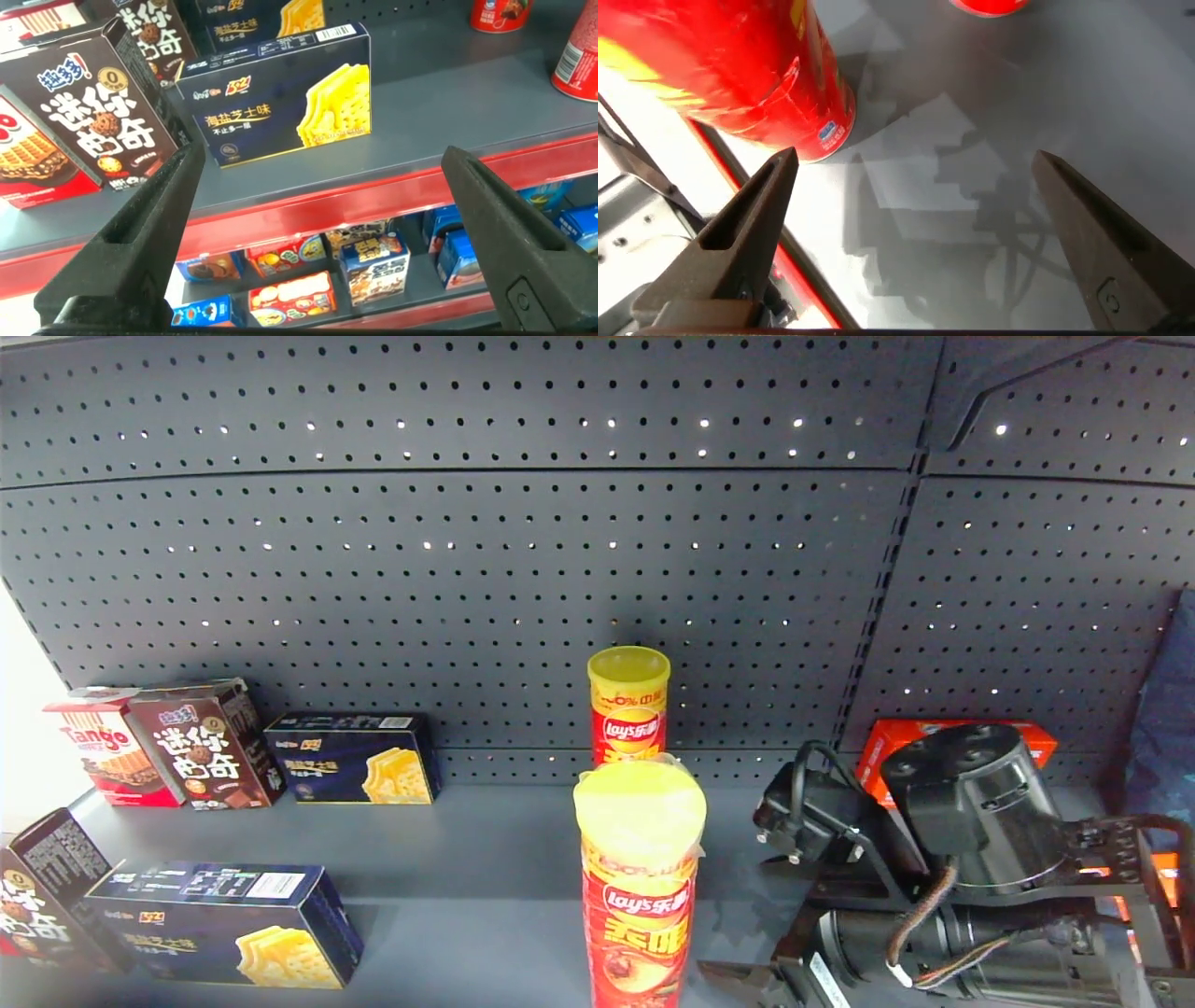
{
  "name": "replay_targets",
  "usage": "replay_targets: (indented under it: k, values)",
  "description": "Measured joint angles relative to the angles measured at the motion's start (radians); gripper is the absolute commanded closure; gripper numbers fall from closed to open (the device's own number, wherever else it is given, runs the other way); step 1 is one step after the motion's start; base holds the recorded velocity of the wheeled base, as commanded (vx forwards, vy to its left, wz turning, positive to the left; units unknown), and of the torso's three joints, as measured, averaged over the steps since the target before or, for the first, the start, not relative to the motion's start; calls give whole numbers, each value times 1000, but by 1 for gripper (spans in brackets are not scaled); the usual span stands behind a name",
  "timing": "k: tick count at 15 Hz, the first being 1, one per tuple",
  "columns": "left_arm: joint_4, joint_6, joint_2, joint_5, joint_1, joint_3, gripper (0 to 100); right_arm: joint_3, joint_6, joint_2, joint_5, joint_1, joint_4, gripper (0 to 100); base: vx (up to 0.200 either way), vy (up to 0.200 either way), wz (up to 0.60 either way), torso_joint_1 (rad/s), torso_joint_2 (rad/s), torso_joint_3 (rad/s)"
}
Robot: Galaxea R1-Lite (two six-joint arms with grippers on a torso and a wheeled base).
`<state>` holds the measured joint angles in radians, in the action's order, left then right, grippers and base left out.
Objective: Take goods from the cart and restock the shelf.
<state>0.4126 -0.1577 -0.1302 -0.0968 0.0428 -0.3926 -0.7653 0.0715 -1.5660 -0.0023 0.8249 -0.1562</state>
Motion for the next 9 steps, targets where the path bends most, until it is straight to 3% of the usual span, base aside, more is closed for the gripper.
replay_targets:
  k: [3,5,9]
  values:
    - [0,0,4,0,0,0,0,26,-49,106,-37,-29,1,0,0,0,0,0,0,0]
    - [3,0,7,0,0,0,0,45,-67,205,-52,-104,0,0,0,0,0,0,0,0]
    - [3,-1,9,0,0,0,0,137,-76,486,-53,-441,2,0,0,0,0,0,0,0]
